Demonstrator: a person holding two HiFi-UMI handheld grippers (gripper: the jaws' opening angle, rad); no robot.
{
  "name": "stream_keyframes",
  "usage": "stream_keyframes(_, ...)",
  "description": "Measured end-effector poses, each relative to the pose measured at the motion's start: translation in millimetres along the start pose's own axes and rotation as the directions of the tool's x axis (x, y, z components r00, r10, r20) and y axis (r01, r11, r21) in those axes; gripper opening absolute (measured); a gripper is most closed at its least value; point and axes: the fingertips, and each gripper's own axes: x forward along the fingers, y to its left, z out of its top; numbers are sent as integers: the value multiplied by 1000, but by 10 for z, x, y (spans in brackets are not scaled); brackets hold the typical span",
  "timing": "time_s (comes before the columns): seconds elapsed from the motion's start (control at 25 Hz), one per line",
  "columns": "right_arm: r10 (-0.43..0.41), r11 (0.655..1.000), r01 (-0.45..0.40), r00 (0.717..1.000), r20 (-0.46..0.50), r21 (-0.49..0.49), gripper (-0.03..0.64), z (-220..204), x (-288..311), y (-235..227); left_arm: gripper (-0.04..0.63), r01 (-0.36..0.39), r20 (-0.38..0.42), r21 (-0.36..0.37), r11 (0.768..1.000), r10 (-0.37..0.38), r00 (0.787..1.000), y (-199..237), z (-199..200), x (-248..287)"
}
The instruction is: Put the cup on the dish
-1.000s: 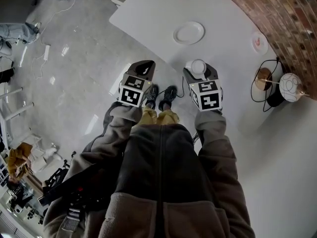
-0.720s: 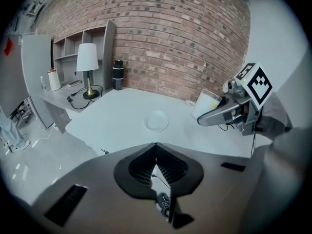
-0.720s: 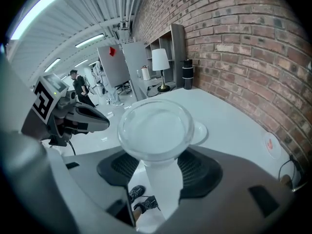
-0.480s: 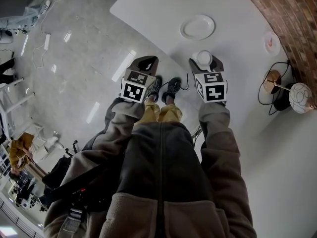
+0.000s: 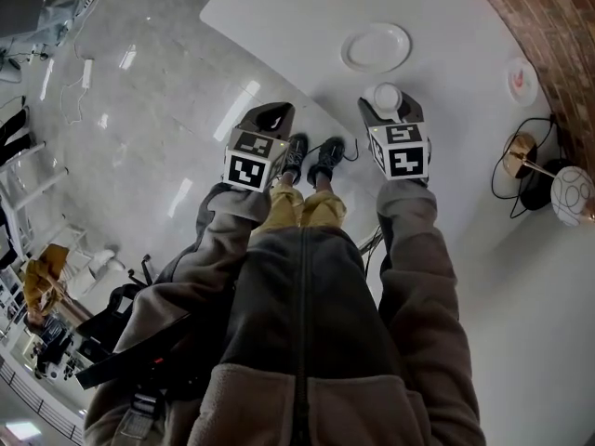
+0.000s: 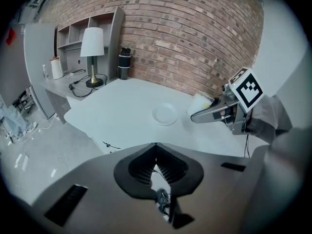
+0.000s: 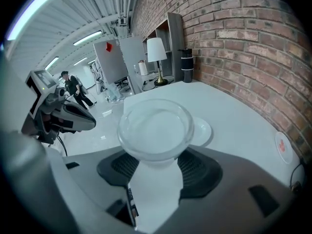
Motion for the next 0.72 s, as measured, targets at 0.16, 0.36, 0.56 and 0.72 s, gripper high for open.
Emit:
stream_keyframes(0.16, -3, 1000, 3, 1000, 4, -3, 250, 41, 151, -86, 6, 0, -4, -2, 1000, 0, 1000, 52, 10, 62)
stream_keyframes(0.36, -14, 1000, 15, 1000, 22, -18, 251, 121, 359, -203, 6, -10, -16, -25, 1000, 9, 1000, 122, -27, 139)
stream_keyframes(0.56, -18, 999, 18, 999, 32, -30, 251, 210, 560, -307, 6, -14, -17, -32, 999, 14, 1000, 160, -46, 201)
stream_keyframes(0.72, -22, 999, 22, 999, 31, -31, 252, 224, 675, -386, 6, -19, -22, -41, 999, 18, 1000, 200, -66, 224)
